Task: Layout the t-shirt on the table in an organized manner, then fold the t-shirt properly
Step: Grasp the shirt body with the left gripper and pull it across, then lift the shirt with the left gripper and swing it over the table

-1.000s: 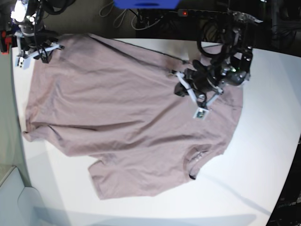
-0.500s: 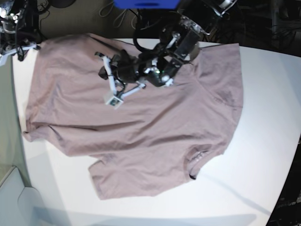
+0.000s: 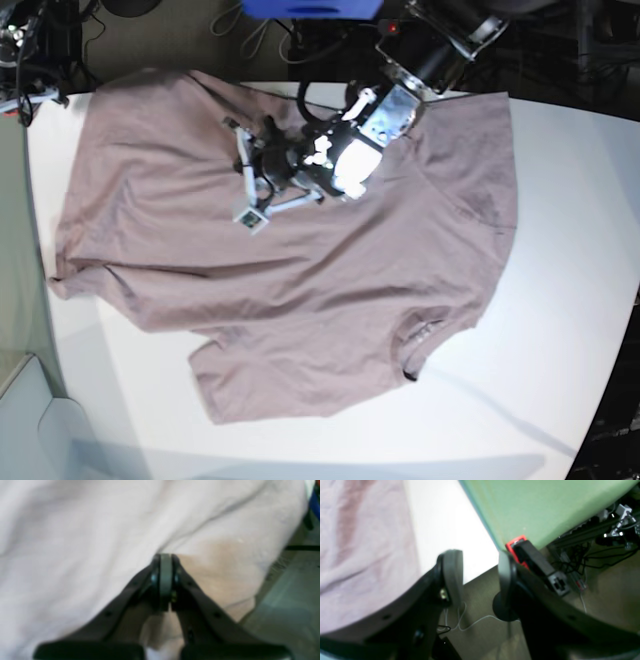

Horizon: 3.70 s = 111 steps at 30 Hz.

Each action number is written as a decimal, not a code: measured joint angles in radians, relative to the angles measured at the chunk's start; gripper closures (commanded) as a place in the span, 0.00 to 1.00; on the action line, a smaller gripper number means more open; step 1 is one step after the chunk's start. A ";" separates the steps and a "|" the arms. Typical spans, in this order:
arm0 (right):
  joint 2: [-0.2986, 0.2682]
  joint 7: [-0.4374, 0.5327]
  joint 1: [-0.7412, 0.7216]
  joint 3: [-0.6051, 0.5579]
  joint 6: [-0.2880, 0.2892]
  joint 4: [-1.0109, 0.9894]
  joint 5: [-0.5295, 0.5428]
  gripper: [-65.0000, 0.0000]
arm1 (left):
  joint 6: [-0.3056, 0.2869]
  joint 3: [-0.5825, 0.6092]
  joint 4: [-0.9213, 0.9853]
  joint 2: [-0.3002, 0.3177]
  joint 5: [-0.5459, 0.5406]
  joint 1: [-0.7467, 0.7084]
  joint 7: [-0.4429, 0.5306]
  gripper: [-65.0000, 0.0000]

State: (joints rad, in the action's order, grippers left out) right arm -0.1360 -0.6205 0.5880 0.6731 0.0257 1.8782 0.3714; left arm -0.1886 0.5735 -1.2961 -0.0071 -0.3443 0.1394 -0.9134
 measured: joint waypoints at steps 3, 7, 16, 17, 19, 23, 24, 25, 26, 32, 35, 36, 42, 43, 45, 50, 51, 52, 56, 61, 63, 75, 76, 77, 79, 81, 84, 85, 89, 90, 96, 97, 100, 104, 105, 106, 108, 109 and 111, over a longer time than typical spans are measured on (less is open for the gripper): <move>0.002 0.000 0.000 -0.001 0.000 0.000 0.001 0.63 | -0.004 -0.004 -0.046 0.094 0.002 0.007 0.022 1.00; 0.001 0.003 -0.008 -0.003 0.000 0.000 0.000 0.63 | -0.008 -0.037 -0.071 0.209 -0.018 0.020 0.056 1.00; 0.001 0.000 -0.008 -0.006 0.000 -0.001 0.000 0.63 | 0.028 -0.297 -0.045 0.430 0.075 0.018 0.074 1.00; 0.001 0.000 -0.008 -0.006 0.000 -0.001 0.000 0.63 | 0.028 -0.311 -0.042 0.447 0.077 0.016 0.073 1.00; 0.001 0.000 -0.009 -0.006 0.000 -0.001 0.000 0.63 | 0.028 -0.343 -0.033 0.474 0.082 0.019 0.061 1.00; 0.000 0.000 -0.009 -0.007 0.000 -0.001 0.000 0.63 | 0.027 -0.412 -0.029 0.503 0.092 0.025 0.020 1.00; 0.001 0.001 -0.008 -0.007 0.000 0.000 0.001 0.63 | 0.028 -0.438 -0.035 0.505 0.090 0.024 0.015 1.00; 0.001 0.000 -0.008 -0.007 0.000 0.000 0.000 0.63 | 0.028 -0.463 -0.050 0.506 0.093 0.024 0.007 1.00; 0.002 0.000 -0.008 -0.007 0.000 0.000 0.000 0.63 | 0.029 -0.489 -0.082 0.504 0.093 0.022 -0.017 1.00; 0.000 0.001 -0.014 -0.019 0.000 0.000 0.000 0.63 | -0.083 -0.544 -0.387 0.471 -0.090 -0.008 -0.177 1.00; -0.014 -0.012 -0.034 -0.072 0.000 0.009 0.003 0.63 | -0.085 -0.523 -0.481 0.399 -0.120 -0.058 -0.242 1.00; -0.023 -0.008 -0.039 -0.094 0.000 0.024 0.003 0.63 | -0.087 -0.494 -0.491 0.384 -0.114 -0.070 -0.246 1.00; -0.056 -0.003 -0.085 -0.180 0.000 0.079 0.002 0.82 | -0.089 -0.327 -0.491 0.378 -0.113 -0.121 -0.246 1.00; -0.055 -0.006 -0.098 -0.187 0.001 0.082 0.006 0.86 | -0.088 -0.320 -0.491 0.382 -0.115 -0.133 -0.240 1.00; -0.052 -0.003 -0.126 -0.187 0.000 0.088 0.003 0.96 | -0.089 -0.307 -0.497 0.420 -0.108 -0.165 -0.236 1.00; -0.055 -0.005 -0.201 -0.203 0.000 0.088 -0.005 1.00 | -0.089 -0.304 -0.492 0.502 -0.033 -0.222 -0.242 1.00; -0.057 -0.003 -0.218 -0.226 0.000 0.088 -0.008 1.00 | -0.089 -0.305 -0.492 0.514 -0.020 -0.229 -0.238 1.00; -0.061 -0.004 -0.237 -0.258 0.000 0.086 -0.005 1.00 | -0.089 -0.306 -0.486 0.526 -0.012 -0.233 -0.238 1.00; -0.081 -0.039 -0.304 -0.378 -0.002 0.085 -0.005 1.00 | -0.093 -0.313 -0.384 0.531 0.030 -0.223 -0.217 1.00; -0.070 -0.212 -0.430 -0.468 0.000 0.081 -0.006 1.00 | -0.093 -0.323 -0.240 0.546 0.086 -0.176 -0.010 1.00; -0.075 -0.240 -0.462 -0.509 0.000 0.080 -0.002 1.00 | -0.093 -0.327 -0.184 0.570 0.090 -0.172 0.094 1.00; -0.079 -0.257 -0.664 -0.750 0.000 -0.147 -0.004 1.00 | -0.093 -0.700 0.028 0.612 0.142 -0.089 0.005 1.00; -0.078 -0.252 -0.694 -0.789 0.000 -0.187 0.001 1.00 | -0.092 -0.709 0.014 0.609 0.140 -0.074 0.010 1.00; -0.077 -0.253 -0.727 -0.827 0.000 -0.232 0.004 1.00 | -0.093 -0.714 -0.003 0.607 0.142 -0.065 0.022 1.00; -0.077 -0.256 -0.798 -0.897 0.000 -0.322 0.002 1.00 | -0.092 -0.719 -0.043 0.600 0.139 -0.061 0.023 1.00; -0.071 -0.251 -0.864 -0.953 0.000 -0.402 0.001 1.00 | -0.087 -0.724 -0.078 0.565 0.150 -0.067 -0.003 1.00; -0.017 -0.218 -0.961 -1.012 0.000 -0.525 0.005 1.00 | -0.098 -0.716 -0.145 0.511 0.135 -0.079 -0.072 1.00; 0.000 -0.199 -0.980 -1.020 0.000 -0.553 0.010 1.00 | -0.095 -0.716 -0.172 0.499 0.139 -0.079 -0.084 1.00; 0.062 -0.113 -1.064 -1.023 0.006 -0.727 -0.003 1.00 | -0.092 -0.720 -0.280 0.466 0.149 -0.078 -0.142 1.00; 0.077 -0.103 -1.086 -1.023 0.019 -0.774 -0.011 1.00 | -0.093 -0.721 -0.303 0.460 0.150 -0.085 -0.163 1.00; 0.156 0.042 -1.162 -1.025 0.109 -1.049 -0.002 1.00 | -0.096 -0.721 -0.434 0.443 0.151 -0.178 -0.198 1.00; 0.161 0.070 -1.165 -1.026 0.111 -1.088 0.000 1.00 | -0.095 -0.724 -0.446 0.443 0.153 -0.189 -0.202 1.00; 0.163 0.162 -1.166 -1.025 0.112 -1.176 0.003 1.00 | -0.097 -0.782 -0.477 0.443 0.135 -0.237 -0.184 1.00; 0.154 0.238 -1.185 -1.023 0.110 -1.259 0.015 1.00 | -0.095 -0.849 -0.477 0.444 0.149 -0.258 -0.200 1.00; 0.142 0.251 -1.188 -1.022 0.097 -1.270 0.032 1.00 | -0.095 -0.855 -0.477 0.444 0.146 -0.255 -0.191 1.00; 0.128 0.263 -1.188 -1.022 0.057 -1.271 0.035 1.00 | -0.095 -0.861 -0.477 0.444 0.140 -0.253 -0.187 1.00; 0.087 0.282 -1.184 -1.019 -0.042 -1.267 0.029 1.00 | -0.095 -0.866 -0.477 0.444 0.143 -0.252 -0.187 1.00; 0.058 0.296 -1.176 -1.018 -0.063 -1.260 0.034 1.00 | -0.095 -0.864 -0.477 0.444 0.146 -0.254 -0.188 1.00; 0.002 0.342 -1.157 -1.016 -0.087 -1.253 0.026 1.00 | -0.094 -0.863 -0.477 0.426 0.146 -0.250 -0.190 1.00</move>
State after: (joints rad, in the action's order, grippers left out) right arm -0.1345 -0.2787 -0.5690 -0.3431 -0.0612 0.6250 0.3973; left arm -0.2829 -0.2893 -1.7729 0.4191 -0.1986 -0.1108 -1.1030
